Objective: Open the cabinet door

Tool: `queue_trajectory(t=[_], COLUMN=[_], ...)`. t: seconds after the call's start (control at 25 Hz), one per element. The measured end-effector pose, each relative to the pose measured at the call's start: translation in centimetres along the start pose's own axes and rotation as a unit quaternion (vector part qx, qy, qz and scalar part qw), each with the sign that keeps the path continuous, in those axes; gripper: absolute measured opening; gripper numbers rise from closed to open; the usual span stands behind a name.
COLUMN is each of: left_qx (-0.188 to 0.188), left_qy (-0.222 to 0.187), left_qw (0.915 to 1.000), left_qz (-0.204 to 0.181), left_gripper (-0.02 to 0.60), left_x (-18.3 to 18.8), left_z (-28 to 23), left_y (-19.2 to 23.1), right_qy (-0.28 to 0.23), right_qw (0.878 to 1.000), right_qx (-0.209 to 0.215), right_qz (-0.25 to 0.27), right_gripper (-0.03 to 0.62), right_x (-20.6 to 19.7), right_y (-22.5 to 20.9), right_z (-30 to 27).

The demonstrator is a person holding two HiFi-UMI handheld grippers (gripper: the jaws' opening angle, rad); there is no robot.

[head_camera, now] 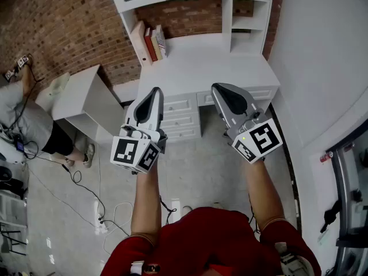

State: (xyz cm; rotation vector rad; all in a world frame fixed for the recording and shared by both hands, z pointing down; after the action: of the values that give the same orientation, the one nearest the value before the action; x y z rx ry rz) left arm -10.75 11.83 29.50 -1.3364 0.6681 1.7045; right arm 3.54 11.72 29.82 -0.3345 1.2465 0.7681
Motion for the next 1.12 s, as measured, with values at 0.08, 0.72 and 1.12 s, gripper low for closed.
queue_trajectory(t=[0.08,0.72,1.12], left_qx=[-0.001,0.002,0.017], left_qy=[-0.001,0.024,0.019], left_qw=[1.0000,0.9997,0.9996], left_qz=[0.001,0.000,-0.013], left_gripper=[0.000,0.000,0.001], left_x=[-0.1,-3.1,-3.9], left_z=[-0.1,-5.9,-10.9], left_y=[-0.5,-6.8,-4.5], right_qy=[-0.002,-0.018,-0.035], right_qw=[1.000,0.999,0.999], right_qx=[0.002,0.013,0.024], right_qz=[-0.004,-0.032,-0.034], right_gripper=[0.012,0.012,0.012], right_x=[-0.1,-1.4,-2.6], right_y=[-0.1,-6.4,-12.0], right_z=[0.5,6.5,3.7])
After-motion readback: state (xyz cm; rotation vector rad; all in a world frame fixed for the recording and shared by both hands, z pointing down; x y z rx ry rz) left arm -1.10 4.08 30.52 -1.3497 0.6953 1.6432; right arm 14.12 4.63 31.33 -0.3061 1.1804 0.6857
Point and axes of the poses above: the fingertips, and each gripper's own axes: z backward along the fingers, y to its left, x out of its top, the point moved 1 cm from there along z, backward along the fingers, and after that the axes turned 3 degrees about y, right-handed, at the moved point
